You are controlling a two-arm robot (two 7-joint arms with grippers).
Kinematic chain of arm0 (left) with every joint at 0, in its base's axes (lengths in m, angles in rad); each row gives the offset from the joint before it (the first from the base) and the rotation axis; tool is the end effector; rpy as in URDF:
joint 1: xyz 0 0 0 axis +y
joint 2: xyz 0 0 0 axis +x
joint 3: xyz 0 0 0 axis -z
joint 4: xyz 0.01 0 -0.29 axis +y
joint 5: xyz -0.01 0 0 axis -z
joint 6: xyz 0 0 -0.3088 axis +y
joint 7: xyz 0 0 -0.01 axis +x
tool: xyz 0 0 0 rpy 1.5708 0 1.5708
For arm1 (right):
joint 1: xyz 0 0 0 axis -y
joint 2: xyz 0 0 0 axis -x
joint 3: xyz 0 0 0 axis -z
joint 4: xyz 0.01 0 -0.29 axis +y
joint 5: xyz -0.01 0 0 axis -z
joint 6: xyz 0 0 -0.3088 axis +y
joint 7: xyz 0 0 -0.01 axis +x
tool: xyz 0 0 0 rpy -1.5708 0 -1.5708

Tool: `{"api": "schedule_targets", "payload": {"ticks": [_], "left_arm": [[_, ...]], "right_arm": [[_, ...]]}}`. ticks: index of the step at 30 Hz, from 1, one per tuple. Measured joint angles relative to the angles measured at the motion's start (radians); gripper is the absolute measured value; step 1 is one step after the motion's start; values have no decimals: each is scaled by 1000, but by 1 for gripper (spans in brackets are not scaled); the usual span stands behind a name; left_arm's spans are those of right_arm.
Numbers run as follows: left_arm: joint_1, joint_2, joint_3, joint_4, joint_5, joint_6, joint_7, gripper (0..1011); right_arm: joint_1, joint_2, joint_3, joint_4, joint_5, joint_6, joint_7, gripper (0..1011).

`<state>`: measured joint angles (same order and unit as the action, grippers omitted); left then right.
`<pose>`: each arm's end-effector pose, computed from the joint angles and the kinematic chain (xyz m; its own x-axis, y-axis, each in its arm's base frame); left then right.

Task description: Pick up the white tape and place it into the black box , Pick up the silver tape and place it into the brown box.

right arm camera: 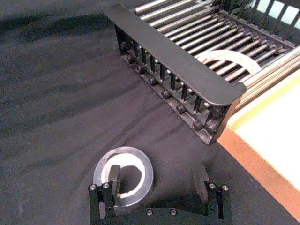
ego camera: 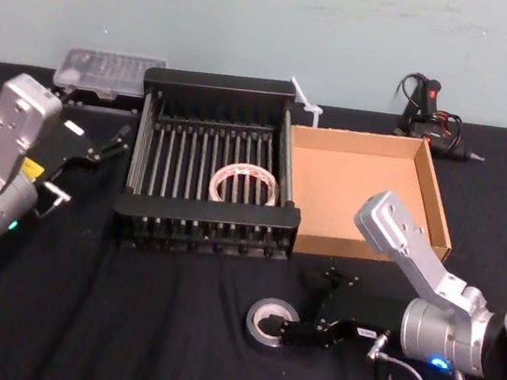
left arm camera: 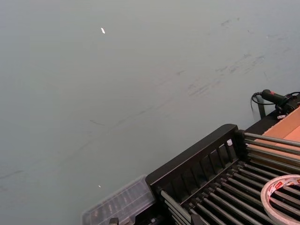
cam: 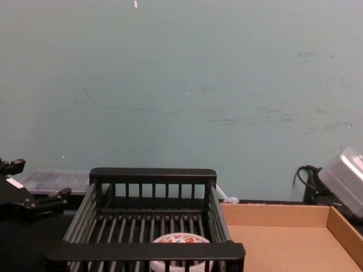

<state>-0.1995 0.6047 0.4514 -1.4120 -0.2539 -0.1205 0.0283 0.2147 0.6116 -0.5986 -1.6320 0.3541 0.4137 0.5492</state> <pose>0.3581 0.0827 -0.3023 0.2923 0.8803 0.3737 -0.9553 0.2873 0.0703 0.3365 -0.0109 -0.2742 0.8519 -0.5234 -0.0166 0.4331 0.7220 -0.5395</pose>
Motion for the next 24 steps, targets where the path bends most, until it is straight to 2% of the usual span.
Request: {"api": "schedule_targets", "payload": {"ticks": [24], "left_arm": [[0,0,0,0,0,0,0,1002]], "right_arm": [[17,-10,-18,26,-7,8,10,1002]]}}
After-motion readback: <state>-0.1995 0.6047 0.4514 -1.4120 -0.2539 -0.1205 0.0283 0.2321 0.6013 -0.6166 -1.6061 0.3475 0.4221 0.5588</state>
